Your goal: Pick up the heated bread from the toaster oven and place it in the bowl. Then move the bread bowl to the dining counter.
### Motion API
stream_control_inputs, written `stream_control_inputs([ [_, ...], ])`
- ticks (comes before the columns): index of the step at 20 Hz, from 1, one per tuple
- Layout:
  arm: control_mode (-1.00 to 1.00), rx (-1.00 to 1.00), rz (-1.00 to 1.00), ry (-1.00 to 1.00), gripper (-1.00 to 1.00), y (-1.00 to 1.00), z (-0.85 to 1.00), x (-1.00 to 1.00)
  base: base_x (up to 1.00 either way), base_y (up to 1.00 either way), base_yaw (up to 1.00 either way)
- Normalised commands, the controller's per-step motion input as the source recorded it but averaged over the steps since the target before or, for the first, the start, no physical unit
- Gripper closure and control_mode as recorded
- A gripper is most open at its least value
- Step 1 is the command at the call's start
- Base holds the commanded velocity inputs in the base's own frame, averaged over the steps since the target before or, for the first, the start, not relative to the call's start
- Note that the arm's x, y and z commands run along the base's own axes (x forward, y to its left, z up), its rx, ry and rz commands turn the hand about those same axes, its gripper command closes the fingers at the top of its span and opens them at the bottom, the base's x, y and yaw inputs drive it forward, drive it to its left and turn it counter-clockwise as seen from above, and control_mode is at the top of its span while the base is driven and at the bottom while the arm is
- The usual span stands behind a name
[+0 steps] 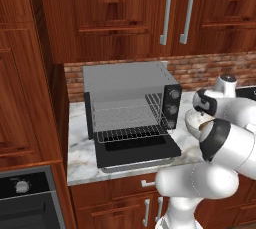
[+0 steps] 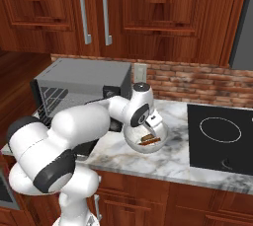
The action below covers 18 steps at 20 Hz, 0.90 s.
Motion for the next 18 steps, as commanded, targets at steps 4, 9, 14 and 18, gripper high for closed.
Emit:
stream_control_inputs([
  [4,-1.00,0.00,0.00,0.02,-1.00,0.00,0.05,0.00,0.00,0.00,0.00],
  [9,-1.00,0.00,-0.04,0.06,-1.00,-0.27,0.02,-0.43,0.00,0.00,0.00],
  [14,-1.00,0.01,-0.06,0.09,-1.00,-0.41,0.00,-0.45,0.00,0.00,0.00],
  [18,-1.00,0.04,0.00,0.05,-1.00,-0.37,-0.10,-0.03,0.00,0.00,0.00],
])
